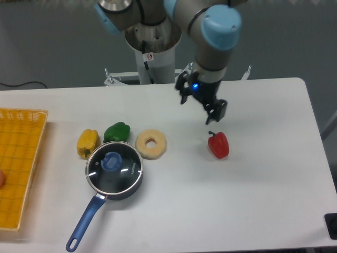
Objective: Open the lid
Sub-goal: 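Move the gripper toward the saucepan, passing over the pineapple ring, then lower the open gripper onto the blue knob of the glass lid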
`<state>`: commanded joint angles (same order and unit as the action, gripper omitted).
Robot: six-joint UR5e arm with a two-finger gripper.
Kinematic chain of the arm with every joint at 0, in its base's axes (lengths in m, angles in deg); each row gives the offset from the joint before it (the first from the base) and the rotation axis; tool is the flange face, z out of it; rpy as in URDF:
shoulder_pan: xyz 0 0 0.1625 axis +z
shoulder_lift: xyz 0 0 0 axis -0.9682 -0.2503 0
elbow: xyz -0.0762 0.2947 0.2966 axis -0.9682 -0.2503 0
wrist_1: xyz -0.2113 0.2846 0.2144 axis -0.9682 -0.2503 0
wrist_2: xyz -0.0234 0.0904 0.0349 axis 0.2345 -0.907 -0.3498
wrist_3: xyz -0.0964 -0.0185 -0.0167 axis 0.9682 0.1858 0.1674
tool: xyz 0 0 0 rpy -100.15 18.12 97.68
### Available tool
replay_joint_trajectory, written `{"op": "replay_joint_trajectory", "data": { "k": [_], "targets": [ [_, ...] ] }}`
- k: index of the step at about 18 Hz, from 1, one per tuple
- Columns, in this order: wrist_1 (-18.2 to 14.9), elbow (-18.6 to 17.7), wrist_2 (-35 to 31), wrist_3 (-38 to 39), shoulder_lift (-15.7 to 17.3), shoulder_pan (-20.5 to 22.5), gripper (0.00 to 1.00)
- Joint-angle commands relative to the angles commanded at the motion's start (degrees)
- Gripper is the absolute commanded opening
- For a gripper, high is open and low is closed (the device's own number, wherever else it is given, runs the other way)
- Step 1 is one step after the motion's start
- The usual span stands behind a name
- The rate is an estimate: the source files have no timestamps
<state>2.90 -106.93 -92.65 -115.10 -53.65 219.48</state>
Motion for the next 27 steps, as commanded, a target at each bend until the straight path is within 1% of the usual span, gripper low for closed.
{"op": "replay_joint_trajectory", "data": {
  "k": [3,7,9,11,12,14,16,18,22,24,26,27],
  "targets": [
    [0.26,2.37,0.0,8.35,-2.02,-3.16,1.0],
    [1.76,2.29,0.09,11.96,-2.73,-4.4,1.0],
    [2.28,2.2,0.09,11.71,-2.81,-5.89,1.0],
    [3.51,2.46,-1.66,13.19,-3.25,-6.69,1.0],
    [3.69,2.55,-3.32,15.81,-3.25,-7.12,1.0],
    [3.78,2.38,-6.14,25.11,-3.25,-9.49,1.0],
    [3.87,1.5,-6.77,30.93,-3.34,-10.12,1.0],
    [3.96,1.5,-6.77,37.43,-3.69,-10.29,1.0],
    [4.92,1.5,-6.94,45.0,-4.4,-11.52,1.0],
    [5.19,1.5,-6.94,50.7,-4.66,-12.39,1.0],
    [6.85,1.59,-7.03,55.72,-5.45,-13.1,1.0],
    [7.55,1.59,-6.86,55.92,-5.54,-13.37,1.0]
  ]
}}
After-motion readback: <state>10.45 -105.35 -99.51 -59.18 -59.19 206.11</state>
